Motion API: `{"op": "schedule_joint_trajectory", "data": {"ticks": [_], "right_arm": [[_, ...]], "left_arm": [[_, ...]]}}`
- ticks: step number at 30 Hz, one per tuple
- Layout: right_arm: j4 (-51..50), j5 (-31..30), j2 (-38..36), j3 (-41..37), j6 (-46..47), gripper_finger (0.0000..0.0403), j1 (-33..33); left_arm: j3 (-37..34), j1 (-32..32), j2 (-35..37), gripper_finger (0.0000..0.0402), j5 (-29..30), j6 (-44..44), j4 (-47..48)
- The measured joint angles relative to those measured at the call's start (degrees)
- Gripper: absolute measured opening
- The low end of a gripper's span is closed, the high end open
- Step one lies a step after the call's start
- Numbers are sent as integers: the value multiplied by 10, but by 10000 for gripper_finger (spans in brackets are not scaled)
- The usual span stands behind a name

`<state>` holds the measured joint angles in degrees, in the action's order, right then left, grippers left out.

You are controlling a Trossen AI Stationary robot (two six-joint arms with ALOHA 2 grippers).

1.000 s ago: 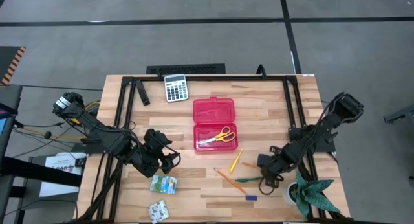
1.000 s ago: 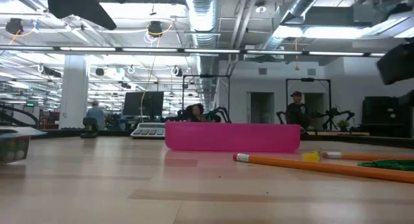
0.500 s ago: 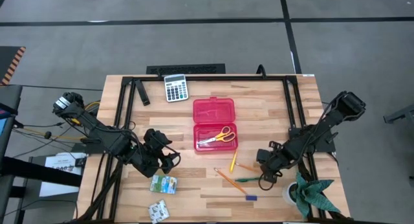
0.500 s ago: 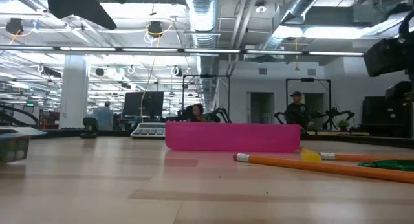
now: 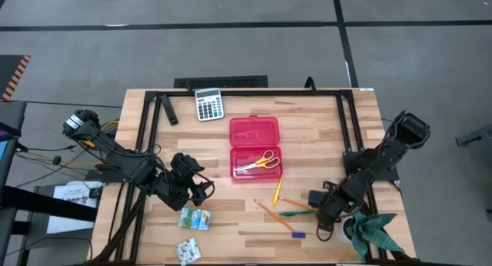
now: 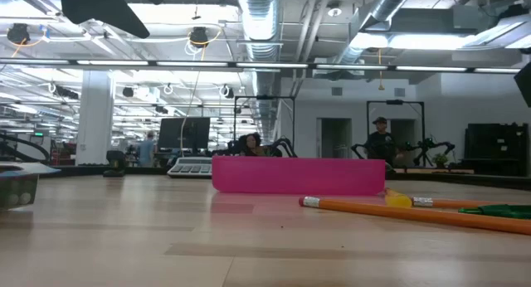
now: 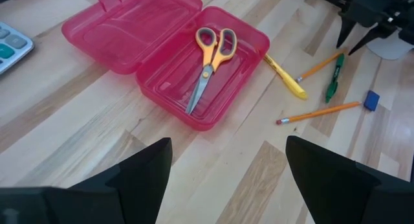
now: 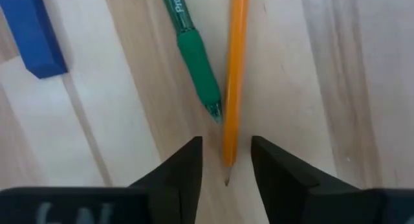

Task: Pack school essentials
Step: Put the right orange pencil into the red supply box

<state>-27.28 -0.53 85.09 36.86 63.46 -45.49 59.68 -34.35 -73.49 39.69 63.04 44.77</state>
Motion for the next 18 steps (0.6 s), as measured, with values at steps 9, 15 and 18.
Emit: {"op": "schedule_joint_trajectory", "data": {"ticks": [9, 15, 18], "right_arm": [[-28, -21, 31, 5, 12, 64, -2], [-37, -30, 28, 6, 1, 9, 1], [-50, -30, 30, 16, -8, 5, 2]], "left_arm": [[0, 0, 0, 297, 0, 4, 0], [0, 0, 0, 297, 0, 11, 0], [0, 0, 0, 297, 0, 12, 0]]}}
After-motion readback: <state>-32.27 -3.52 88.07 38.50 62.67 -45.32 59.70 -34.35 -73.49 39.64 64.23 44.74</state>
